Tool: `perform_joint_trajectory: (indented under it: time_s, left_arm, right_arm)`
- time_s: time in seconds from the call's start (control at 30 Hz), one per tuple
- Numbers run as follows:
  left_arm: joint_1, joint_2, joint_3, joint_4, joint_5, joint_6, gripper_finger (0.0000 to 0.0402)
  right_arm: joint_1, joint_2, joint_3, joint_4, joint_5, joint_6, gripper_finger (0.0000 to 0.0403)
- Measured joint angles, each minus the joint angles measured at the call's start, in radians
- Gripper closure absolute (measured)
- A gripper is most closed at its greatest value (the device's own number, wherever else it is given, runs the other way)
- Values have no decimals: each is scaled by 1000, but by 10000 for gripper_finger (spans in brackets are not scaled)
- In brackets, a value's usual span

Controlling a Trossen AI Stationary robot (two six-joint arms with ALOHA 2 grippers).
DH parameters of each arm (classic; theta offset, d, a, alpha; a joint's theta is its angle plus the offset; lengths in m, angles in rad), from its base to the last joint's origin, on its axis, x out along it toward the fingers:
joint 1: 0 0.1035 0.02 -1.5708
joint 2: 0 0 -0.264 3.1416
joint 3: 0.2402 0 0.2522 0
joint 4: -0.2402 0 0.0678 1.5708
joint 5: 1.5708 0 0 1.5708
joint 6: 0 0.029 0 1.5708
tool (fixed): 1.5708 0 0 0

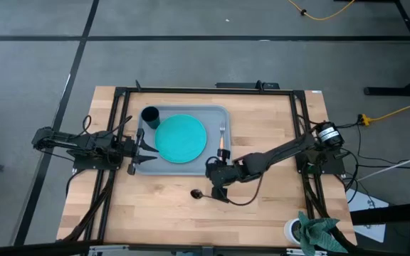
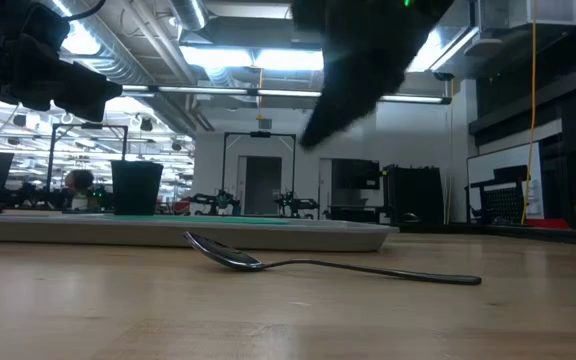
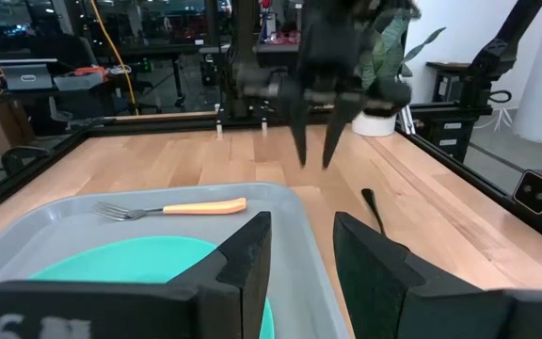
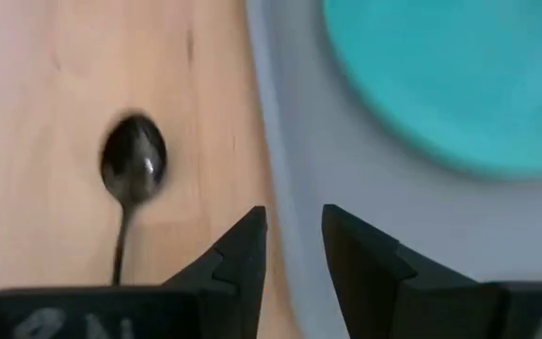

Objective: Pick and place plate/cup/fork/spoon on tray
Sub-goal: Put the black spoon on the gray table tray to the left of the orange fork

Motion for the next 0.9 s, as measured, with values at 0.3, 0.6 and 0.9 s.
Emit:
perform_joint_trajectory:
  time_s: [0.3,0.6,0.9]
  left_arm:
    - [0,0,0,0,0,0,291]
    - [0,0,0,0,0,0,291]
    - [0,0,0,0,0,0,291]
  right_arm:
    - [18,88,-1,-8,-37,49,289]
    - [-2,63,0,-66,10,100,289]
    - [-4,63,1,-61,-35,60,289]
